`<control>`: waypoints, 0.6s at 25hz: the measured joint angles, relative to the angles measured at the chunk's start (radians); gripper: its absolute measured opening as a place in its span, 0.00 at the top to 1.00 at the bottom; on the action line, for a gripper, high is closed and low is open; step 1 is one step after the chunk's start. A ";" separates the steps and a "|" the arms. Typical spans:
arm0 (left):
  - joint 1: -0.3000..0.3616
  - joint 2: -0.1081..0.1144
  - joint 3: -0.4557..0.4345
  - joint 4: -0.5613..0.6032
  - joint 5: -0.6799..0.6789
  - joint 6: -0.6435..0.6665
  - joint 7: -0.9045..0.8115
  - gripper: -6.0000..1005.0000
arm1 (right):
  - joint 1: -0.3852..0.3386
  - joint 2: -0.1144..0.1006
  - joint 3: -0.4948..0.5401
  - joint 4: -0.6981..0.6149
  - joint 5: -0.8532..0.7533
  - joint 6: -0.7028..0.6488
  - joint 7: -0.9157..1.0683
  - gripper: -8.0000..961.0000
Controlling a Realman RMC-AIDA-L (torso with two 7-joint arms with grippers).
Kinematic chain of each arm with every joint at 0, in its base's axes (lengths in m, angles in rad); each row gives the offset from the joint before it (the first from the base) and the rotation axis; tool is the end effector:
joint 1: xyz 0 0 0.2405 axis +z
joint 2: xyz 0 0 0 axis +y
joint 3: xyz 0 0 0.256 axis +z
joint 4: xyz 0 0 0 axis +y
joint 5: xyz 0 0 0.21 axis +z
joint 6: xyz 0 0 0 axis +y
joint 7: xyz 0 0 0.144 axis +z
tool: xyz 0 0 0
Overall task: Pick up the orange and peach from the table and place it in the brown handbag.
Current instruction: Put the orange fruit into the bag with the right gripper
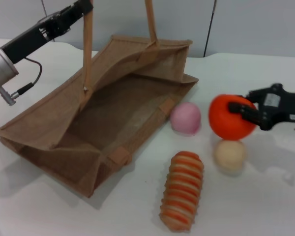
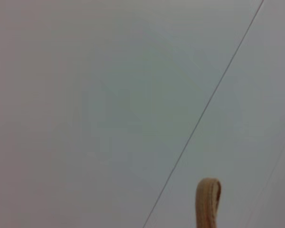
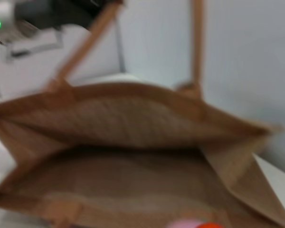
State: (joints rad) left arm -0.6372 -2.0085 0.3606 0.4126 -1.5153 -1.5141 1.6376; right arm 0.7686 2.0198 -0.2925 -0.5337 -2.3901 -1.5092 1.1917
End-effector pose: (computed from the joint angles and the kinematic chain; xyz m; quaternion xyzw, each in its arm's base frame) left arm -0.2457 0.3842 0.0680 -0.7640 -0.3211 -0.5074 0.2359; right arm 0.2503 0.3812 0.0170 -0.9593 0.1326 0.1797 0.1729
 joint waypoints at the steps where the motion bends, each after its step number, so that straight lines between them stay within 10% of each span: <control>1: -0.001 0.000 0.000 0.000 -0.001 -0.001 -0.001 0.89 | 0.017 0.001 -0.006 0.005 0.002 -0.008 -0.007 0.79; 15: -0.042 0.000 -0.007 0.001 -0.010 -0.070 -0.016 0.89 | 0.285 0.004 -0.170 0.267 -0.001 0.187 -0.057 0.91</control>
State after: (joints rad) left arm -0.6795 -2.0080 0.3536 0.4135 -1.5252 -1.5846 1.6218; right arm 1.0534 2.0236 -0.4621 -0.2665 -2.3910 -1.3219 1.1346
